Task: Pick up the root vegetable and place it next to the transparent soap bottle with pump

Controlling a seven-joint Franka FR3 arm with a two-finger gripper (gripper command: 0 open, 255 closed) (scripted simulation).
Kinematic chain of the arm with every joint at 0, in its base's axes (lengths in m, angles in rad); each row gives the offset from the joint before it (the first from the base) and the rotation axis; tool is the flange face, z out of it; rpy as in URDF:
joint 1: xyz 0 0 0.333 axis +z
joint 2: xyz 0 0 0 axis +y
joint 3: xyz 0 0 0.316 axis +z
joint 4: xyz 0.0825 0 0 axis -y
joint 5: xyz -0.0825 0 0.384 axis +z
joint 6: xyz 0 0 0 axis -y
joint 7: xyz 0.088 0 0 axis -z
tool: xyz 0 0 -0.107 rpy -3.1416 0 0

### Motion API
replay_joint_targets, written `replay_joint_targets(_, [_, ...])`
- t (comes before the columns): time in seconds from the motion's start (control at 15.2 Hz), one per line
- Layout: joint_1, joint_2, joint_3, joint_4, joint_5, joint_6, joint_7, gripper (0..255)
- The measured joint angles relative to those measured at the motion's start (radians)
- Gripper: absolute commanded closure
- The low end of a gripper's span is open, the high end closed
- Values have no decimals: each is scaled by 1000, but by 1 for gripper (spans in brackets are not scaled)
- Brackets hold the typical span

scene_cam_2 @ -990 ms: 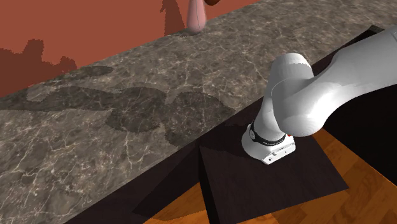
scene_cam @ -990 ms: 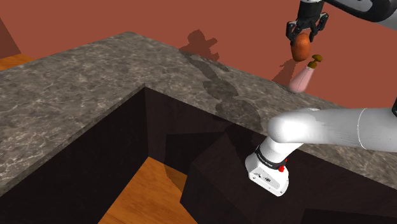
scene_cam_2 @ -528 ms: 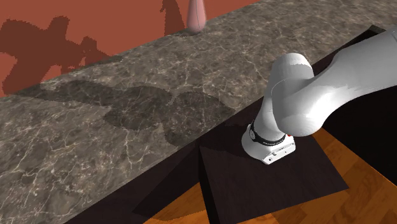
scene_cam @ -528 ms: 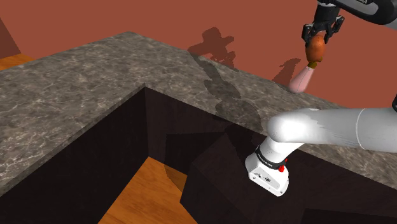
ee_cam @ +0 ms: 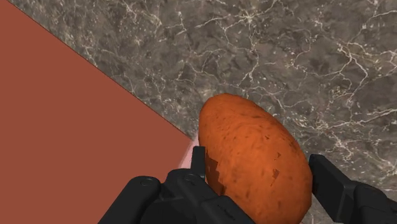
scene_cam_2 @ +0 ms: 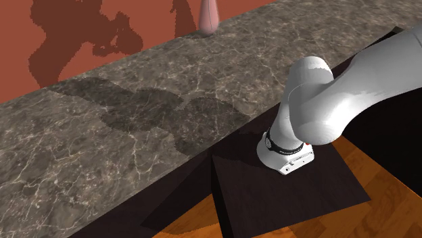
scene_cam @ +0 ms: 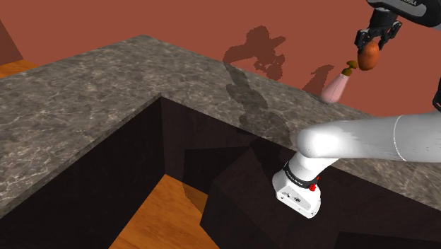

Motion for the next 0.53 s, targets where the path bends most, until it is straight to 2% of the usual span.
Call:
replay_joint_targets(0.13, [3,23,-46,15,-14,32,-28,255])
replay_joint_targets(0.53, [-5,1,-75,-66,-37,95,-10,255])
